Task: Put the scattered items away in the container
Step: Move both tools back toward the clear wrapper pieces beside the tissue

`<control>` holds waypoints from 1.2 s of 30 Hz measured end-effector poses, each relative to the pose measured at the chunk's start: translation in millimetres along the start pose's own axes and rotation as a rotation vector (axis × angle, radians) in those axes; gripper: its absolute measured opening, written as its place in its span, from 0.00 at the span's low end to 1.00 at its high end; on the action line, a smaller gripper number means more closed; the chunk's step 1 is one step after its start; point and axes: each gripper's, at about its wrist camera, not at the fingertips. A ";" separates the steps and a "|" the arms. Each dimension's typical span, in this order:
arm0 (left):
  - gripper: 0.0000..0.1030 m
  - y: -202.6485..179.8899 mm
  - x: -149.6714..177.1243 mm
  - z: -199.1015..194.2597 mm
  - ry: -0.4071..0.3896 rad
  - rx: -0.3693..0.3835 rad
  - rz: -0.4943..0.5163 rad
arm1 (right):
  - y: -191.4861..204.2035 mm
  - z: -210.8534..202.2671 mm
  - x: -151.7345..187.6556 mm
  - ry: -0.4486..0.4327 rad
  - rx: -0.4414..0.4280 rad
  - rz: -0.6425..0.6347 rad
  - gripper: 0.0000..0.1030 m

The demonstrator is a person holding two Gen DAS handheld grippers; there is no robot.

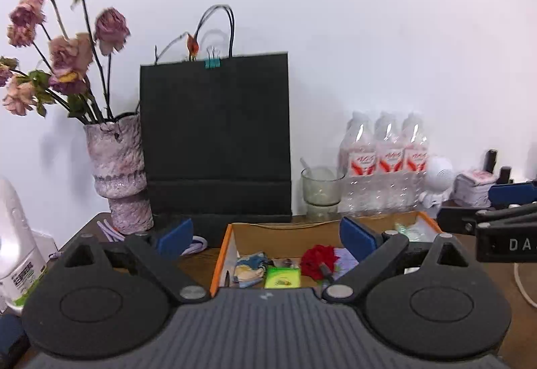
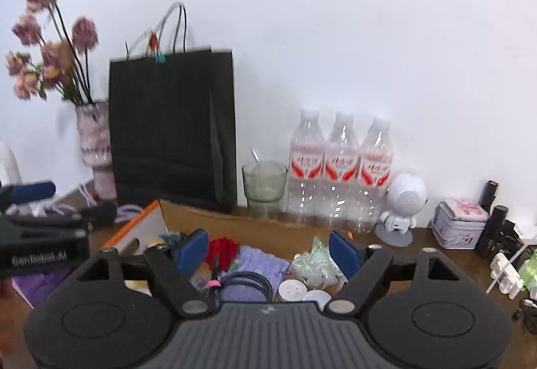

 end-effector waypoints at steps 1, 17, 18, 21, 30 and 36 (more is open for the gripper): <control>0.94 0.8 0.8 -10.6 -0.010 -0.003 -0.014 | 0.6 -7.8 1.7 -0.005 0.004 0.012 0.77; 1.00 3.1 178.8 -274.6 -0.058 0.151 0.008 | 70.0 -238.9 213.5 -0.065 -0.057 0.166 0.78; 1.00 3.8 181.8 -280.7 -0.066 0.144 0.018 | 72.8 -245.8 219.5 -0.068 -0.060 0.158 0.78; 1.00 7.7 192.6 -296.6 -0.083 0.130 0.007 | 81.4 -263.6 231.2 -0.097 -0.052 0.119 0.78; 1.00 7.2 211.5 -312.2 -0.124 0.111 0.023 | 90.7 -283.8 242.5 -0.129 -0.018 0.064 0.78; 1.00 5.7 210.9 -292.0 -0.043 0.128 0.013 | 82.1 -271.2 245.6 -0.101 -0.030 0.088 0.78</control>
Point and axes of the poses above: each gripper's, at about its wrist camera, not at the fingertips, and z roughly the way its jaws point, y to its left, x to its underside, and after that the axes turned 11 degrees about -z, right-handed
